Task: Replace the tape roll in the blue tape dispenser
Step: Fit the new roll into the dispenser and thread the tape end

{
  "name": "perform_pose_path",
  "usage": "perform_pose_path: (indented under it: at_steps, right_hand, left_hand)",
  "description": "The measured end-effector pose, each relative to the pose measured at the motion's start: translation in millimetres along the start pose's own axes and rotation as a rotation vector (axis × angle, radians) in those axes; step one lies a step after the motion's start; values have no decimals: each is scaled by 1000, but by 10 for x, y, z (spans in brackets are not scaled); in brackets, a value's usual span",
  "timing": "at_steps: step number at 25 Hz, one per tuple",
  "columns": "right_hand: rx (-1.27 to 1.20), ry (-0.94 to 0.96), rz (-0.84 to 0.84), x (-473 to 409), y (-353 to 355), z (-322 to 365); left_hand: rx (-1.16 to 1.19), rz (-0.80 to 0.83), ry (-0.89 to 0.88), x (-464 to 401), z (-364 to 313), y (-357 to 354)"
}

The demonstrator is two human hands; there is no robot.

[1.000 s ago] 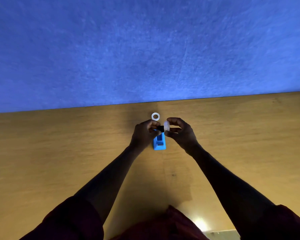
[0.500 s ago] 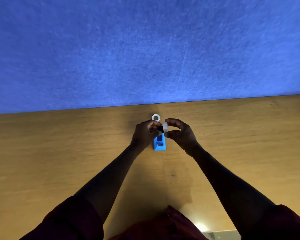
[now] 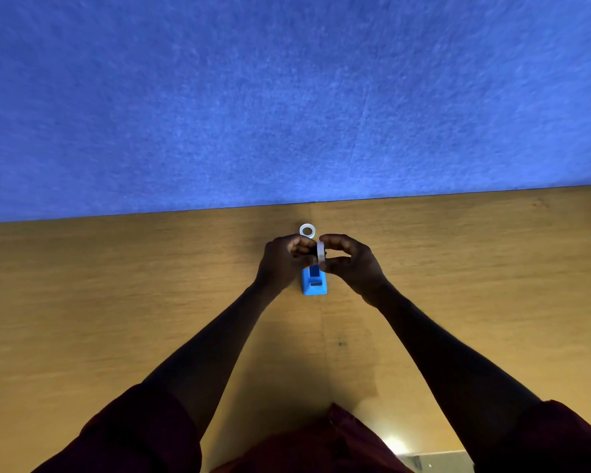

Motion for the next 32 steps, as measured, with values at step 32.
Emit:
perform_pose_path:
  at_steps: [32]
  right_hand:
    - [19,-133,-17,-76,-82,-204]
  left_hand:
    - [-566,44,-307,15,-13,-109]
Point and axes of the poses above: each hand's wrist, its own x-axis away from the middle knuckle, its own y-axis out of the back of the hand, z = x × y, the point moved 6 cm from there along -x, towards the middle knuckle, and after that the axes turned 4 degrees about x, right-handed, at the moved point
